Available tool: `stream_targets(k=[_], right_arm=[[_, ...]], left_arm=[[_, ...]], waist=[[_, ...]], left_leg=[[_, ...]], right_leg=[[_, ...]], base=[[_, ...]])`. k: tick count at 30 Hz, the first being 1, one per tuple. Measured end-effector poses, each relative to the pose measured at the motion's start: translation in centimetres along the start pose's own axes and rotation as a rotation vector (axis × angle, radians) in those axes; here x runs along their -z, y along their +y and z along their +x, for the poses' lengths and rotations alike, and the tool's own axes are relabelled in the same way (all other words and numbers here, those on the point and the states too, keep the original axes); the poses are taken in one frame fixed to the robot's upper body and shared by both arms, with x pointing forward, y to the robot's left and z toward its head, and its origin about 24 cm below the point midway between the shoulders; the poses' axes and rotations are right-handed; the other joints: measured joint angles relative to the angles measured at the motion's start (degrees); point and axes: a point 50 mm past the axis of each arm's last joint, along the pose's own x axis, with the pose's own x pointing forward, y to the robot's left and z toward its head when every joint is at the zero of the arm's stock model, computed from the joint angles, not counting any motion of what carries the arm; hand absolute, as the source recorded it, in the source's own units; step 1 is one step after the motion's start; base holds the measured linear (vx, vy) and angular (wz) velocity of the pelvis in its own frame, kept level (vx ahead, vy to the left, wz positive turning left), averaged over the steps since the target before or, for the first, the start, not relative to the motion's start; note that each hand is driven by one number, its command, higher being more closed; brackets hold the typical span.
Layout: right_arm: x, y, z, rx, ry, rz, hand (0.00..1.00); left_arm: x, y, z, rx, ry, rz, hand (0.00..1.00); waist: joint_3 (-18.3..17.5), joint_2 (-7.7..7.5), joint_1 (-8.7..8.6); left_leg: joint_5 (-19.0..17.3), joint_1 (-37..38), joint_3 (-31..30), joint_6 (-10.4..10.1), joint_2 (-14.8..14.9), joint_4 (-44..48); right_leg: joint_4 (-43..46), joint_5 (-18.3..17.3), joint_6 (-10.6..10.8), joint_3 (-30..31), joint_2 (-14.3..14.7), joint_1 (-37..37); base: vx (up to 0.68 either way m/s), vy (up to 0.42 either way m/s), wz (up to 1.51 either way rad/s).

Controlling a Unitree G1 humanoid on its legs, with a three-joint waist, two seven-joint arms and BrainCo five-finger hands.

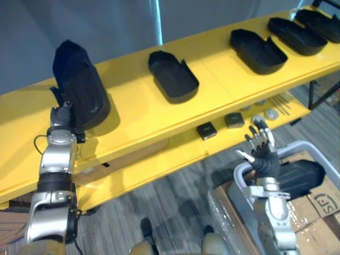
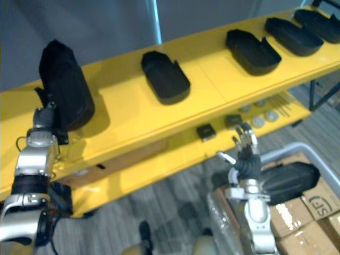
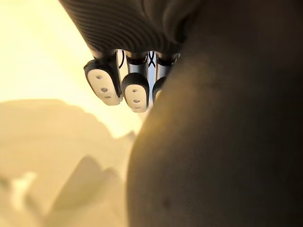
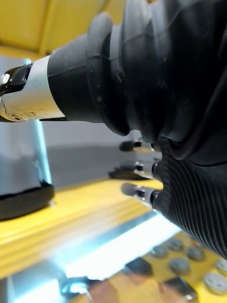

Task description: Walk over and take plastic housings, then place them on the shelf

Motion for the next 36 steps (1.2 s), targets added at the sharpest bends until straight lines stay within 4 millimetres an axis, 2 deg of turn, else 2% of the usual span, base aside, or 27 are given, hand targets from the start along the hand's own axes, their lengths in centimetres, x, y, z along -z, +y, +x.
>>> stream_targets(k=[1, 3, 7, 13, 19, 23, 31, 36], right_arm=[[-0.1, 0.1, 0.0, 0.008, -0.005, 0.004, 0.0], [-0.2, 0.1, 0.1, 0.009, -0.007, 0.004, 0.0], [-0.2, -0.3, -0.2, 0.036, 0.004, 0.028, 0.0], [0.3, 0.3, -0.8, 0.003, 0.033, 0.032, 0.0], [0.4, 0.4, -0.9, 0.001, 0.043, 0.033, 0.0], [0.3, 0.2, -1.0, 0.005, 0.036, 0.027, 0.0], [0.9, 0.9, -1.4, -0.002, 0.066, 0.061, 0.0], [1.1, 0.8, -1.6, 0.006, 0.079, 0.057, 0.0]], left_arm=[[-0.5, 0.3, 0.2, -0.017, 0.005, 0.031, 1.0], [-0.9, 0.9, 0.6, -0.03, 0.012, 0.07, 1.0], [-3.3, 1.4, 1.0, -0.035, -0.016, 0.142, 1.0], [-5.7, 0.7, 0.8, -0.005, -0.064, 0.27, 1.0], [-6.5, 0.3, 0.8, 0.003, -0.063, 0.361, 1.0], [-7.5, 1.3, 0.9, -0.019, -0.052, 0.38, 1.0], [-7.2, 4.0, 1.3, -0.118, 0.018, 0.419, 1.0], [-6.5, 4.6, 1.6, -0.164, 0.054, 0.397, 1.0]], waist=[[1.37, -0.12, -0.07], [1.98, -0.17, -0.03], [4.4, -1.01, -0.19], [5.04, -1.32, -0.22], [5.14, -1.43, -0.32], [6.36, -1.67, -0.21], [6.63, -2.09, -0.11], [6.64, -2.11, -0.02]], left_leg=[[0.11, -0.04, 0.37, -0.15, 0.4, 0.0], [0.09, -0.61, 1.21, -0.16, 0.89, -0.01], [0.3, -1.17, 2.33, -0.2, 1.18, 0.0], [0.31, -1.31, 2.91, -0.21, 1.22, 0.02], [0.32, -1.29, 2.97, -0.21, 1.41, 0.02], [0.39, -1.24, 2.95, -0.3, 1.46, 0.0], [0.44, -1.26, 2.94, -0.37, 1.53, 0.01], [0.48, -1.41, 2.94, -0.4, 1.54, 0.01]], right_leg=[[0.0, 0.22, -0.22, 0.59, 0.49, -0.4], [0.01, 0.48, -0.35, 1.42, 0.93, -1.56], [0.43, 0.84, -0.38, 2.68, 1.25, -3.0], [0.98, 0.82, -0.42, 3.73, 1.4, -3.87], [1.08, 0.69, -0.64, 3.84, 1.63, -3.95], [1.43, 0.66, -0.65, 3.84, 1.66, -4.03], [1.56, 0.63, -0.69, 3.83, 1.71, -4.1], [2.04, 0.51, -0.79, 3.83, 1.7, -4.51]], base=[[-0.05, -0.029, -0.18], [-0.05, -0.023, -0.22], [-0.01, -0.011, -0.15], [0.02, -0.011, -0.05], [0.0, 0.0, 0.0], [0.0, 0.0, 0.0], [0.0, 0.0, 0.0], [0.0, 0.0, 0.0]])
